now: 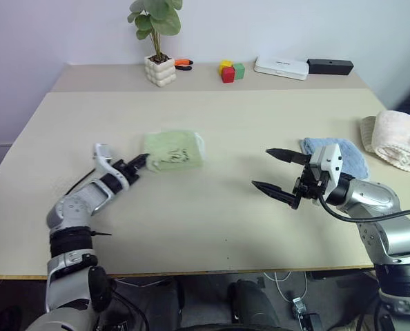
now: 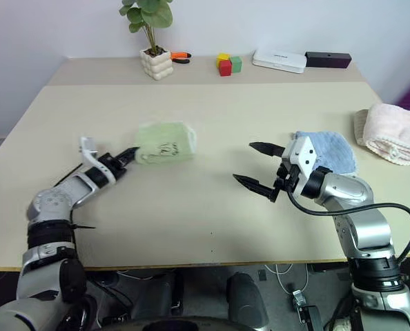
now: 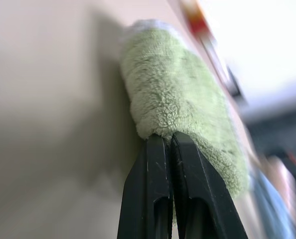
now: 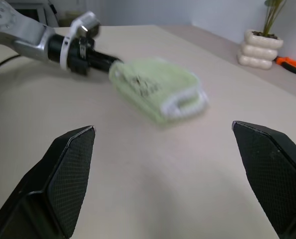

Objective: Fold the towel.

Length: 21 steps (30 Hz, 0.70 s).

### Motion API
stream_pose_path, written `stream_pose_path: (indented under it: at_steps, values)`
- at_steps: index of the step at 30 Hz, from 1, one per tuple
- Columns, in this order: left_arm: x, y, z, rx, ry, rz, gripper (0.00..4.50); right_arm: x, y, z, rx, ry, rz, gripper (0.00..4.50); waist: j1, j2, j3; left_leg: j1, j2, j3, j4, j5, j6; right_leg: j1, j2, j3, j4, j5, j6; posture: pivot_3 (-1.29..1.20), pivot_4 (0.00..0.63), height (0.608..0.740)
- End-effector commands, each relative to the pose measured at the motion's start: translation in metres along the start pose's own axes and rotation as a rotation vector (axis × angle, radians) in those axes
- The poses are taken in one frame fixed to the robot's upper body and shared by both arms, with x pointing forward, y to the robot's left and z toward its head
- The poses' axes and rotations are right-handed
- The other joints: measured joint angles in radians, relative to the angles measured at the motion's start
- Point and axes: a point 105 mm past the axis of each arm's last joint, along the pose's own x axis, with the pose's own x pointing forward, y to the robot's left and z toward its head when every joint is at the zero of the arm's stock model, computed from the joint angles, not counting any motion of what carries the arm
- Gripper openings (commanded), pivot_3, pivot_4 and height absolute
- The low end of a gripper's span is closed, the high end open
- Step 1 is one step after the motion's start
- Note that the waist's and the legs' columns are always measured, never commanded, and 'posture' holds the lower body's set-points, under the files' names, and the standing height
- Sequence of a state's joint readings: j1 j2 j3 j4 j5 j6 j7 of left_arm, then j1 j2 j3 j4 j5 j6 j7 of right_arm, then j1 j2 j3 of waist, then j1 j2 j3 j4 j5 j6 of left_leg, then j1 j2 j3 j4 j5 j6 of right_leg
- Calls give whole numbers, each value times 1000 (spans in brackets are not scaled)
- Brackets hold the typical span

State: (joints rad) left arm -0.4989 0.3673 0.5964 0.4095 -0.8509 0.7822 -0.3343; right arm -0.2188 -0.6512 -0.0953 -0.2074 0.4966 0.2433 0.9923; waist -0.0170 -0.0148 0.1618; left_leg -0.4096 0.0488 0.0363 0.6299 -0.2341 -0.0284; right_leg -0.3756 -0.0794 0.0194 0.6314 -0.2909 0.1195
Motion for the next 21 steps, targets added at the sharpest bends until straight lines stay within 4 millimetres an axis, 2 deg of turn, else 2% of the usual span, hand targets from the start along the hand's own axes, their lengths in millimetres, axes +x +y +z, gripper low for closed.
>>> stream_pose_path:
  at_steps: [1,4,8,12,16,21]
  values:
    - [-27,3,48,27,-245,58,39,-5,-4,14,23,-53,13,4500,4,-3,2,0,0,0,0,0,0,0,-1,0,-1,0,0,0,150,740]
    - [-50,9,61,21,-366,112,39,-13,-4,9,26,-19,30,4500,11,-6,4,-1,-1,0,1,0,-1,1,-4,0,-2,0,0,0,150,740]
    - [-73,17,62,-38,-495,174,39,-14,-3,5,32,-5,43,4500,18,-7,4,-1,-2,0,1,0,-1,2,-8,0,-2,-1,-3,0,150,740]
    - [-83,13,36,-109,-544,233,39,-17,-2,3,28,17,68,4500,27,-7,4,-1,-4,0,2,0,-1,2,-9,0,-3,-1,-3,0,150,740]
    - [-75,10,1,-127,-411,240,39,-20,-5,1,27,28,59,4500,29,-8,4,-1,-5,1,2,0,-1,3,-9,0,-3,-2,-4,0,150,740]
    - [-68,2,-7,-144,-371,194,39,-23,-4,-1,21,44,60,4500,31,-8,4,-1,-6,1,2,0,-1,3,-8,0,-3,-2,-5,0,150,740]
